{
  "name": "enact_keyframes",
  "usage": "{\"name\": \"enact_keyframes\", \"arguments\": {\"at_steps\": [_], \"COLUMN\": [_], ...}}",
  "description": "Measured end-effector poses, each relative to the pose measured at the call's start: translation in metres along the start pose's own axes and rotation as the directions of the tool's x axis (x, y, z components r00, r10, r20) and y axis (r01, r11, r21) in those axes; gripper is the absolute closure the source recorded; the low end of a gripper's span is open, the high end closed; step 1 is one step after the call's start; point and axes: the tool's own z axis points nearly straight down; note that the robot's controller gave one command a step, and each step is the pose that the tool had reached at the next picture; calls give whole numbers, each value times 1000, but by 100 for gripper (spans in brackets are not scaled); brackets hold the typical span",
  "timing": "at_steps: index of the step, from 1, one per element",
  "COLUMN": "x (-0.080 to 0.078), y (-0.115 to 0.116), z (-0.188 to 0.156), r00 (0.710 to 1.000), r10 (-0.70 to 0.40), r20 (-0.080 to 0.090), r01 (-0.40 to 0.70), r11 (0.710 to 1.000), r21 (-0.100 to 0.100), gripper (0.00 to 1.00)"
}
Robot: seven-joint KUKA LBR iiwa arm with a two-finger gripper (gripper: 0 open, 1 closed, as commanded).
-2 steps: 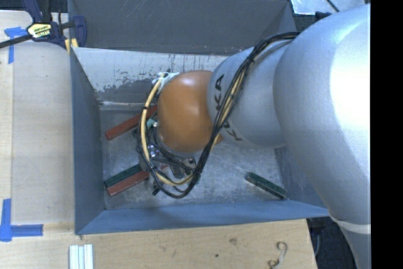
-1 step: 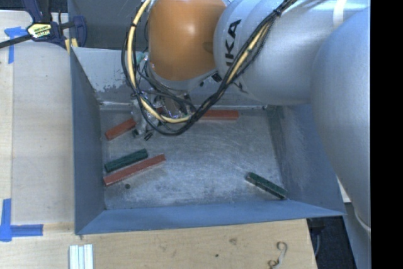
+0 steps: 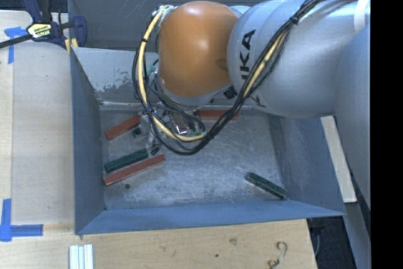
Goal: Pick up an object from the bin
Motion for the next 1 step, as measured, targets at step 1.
{"name": "enact_keyframes", "arguments": {"at_steps": [1], "x": [-11], "y": [42], "z": [98], "r00": [995], "r10": [-103], "r20": [-7], "r01": [103], "r11": [995], "r21": [-1], "gripper": [100]}}
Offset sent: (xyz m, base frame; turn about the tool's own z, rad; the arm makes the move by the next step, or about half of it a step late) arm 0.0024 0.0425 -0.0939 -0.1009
